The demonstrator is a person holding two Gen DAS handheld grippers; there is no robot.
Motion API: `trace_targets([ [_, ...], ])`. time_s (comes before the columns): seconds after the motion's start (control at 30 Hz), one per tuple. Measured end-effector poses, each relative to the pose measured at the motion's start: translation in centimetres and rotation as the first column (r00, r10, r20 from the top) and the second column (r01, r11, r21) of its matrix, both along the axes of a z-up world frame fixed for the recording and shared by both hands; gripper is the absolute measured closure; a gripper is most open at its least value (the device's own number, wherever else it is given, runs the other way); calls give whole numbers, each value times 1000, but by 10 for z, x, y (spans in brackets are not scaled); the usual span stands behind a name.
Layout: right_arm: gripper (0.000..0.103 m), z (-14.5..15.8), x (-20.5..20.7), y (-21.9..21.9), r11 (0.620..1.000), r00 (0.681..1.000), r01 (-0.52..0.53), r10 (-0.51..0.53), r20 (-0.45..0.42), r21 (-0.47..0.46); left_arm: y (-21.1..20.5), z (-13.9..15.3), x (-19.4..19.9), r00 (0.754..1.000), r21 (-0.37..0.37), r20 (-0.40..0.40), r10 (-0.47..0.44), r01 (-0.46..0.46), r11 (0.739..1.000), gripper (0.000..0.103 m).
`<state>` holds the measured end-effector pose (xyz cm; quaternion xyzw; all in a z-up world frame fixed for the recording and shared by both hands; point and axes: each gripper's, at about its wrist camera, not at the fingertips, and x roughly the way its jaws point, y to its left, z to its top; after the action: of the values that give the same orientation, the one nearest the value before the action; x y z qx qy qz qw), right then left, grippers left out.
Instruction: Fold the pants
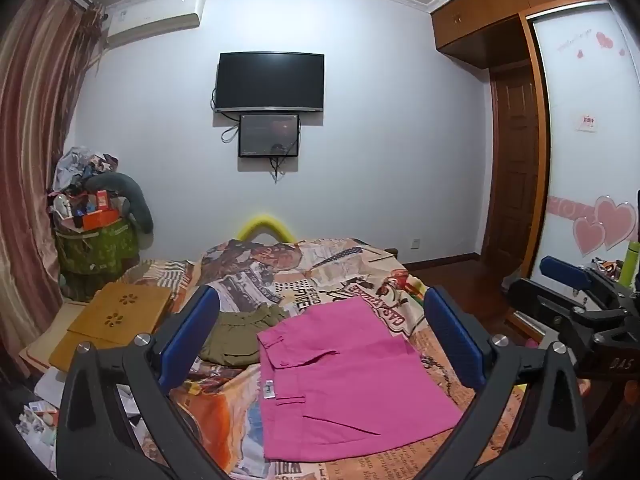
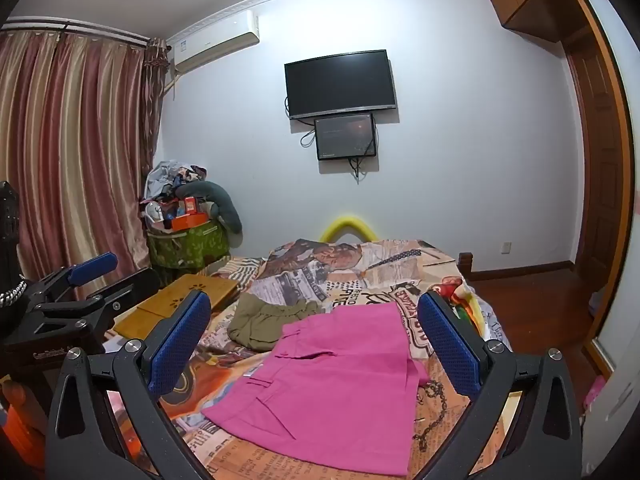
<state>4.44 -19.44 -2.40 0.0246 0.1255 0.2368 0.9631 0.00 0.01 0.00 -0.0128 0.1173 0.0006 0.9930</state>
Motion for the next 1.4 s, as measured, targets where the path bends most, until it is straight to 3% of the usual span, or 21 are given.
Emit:
trace_targets([
  [0.17, 0, -1, 0, 0, 1000, 1000, 0, 0, 8, 2, 10, 3, 3, 999, -44, -23, -39, 38, 998, 0],
  [0.27, 0, -1, 1, 0, 1000, 1000, 0, 0, 4, 1, 0, -3, 6, 1000, 0, -11, -2, 2, 1000, 0],
  [1.4, 0, 3, 2, -5, 1000, 1000, 9, -9, 2, 2, -7, 4, -1, 999, 25, -10, -33, 33, 999, 0],
])
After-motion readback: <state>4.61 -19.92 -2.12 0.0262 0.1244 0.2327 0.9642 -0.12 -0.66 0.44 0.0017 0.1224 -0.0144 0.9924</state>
